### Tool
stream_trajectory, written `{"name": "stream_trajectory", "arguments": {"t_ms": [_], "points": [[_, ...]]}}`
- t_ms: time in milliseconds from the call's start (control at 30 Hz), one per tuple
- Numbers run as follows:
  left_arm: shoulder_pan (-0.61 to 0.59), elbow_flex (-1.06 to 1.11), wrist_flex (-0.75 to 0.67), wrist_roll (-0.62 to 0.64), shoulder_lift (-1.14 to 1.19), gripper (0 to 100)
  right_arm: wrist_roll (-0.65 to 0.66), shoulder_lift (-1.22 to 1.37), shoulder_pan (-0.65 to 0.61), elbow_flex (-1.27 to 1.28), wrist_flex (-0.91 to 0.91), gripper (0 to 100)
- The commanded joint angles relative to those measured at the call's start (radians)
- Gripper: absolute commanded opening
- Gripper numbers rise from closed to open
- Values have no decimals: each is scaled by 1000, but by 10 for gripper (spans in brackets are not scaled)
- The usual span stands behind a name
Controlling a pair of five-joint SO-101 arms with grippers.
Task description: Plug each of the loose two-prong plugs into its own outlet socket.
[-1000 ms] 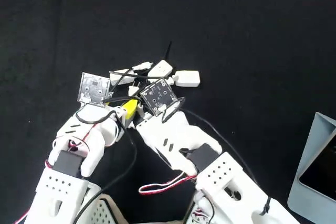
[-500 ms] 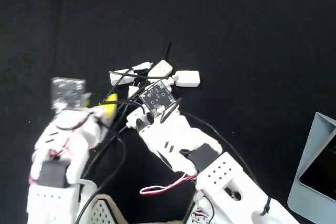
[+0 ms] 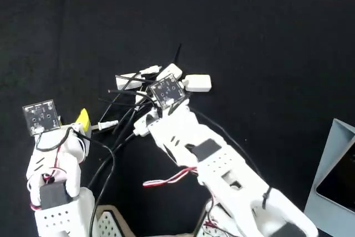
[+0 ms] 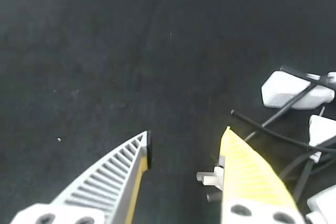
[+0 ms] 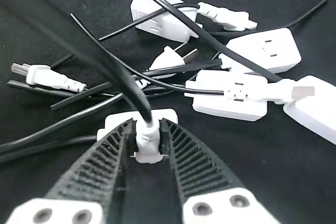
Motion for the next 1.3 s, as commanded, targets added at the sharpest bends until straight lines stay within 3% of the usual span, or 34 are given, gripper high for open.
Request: {"name": "stream_trajectory", "arguments": {"t_ms": [0,367,1267], "points": [[-5,1,-21,5,-18,227,-6,41,21,-54,-71,13],[-5,12,-21,5,-18,227,0,168,83,-79,-152,12],[-5,21,-21,-37,-18,224,-41,180,38,-77,-126,13]]}}
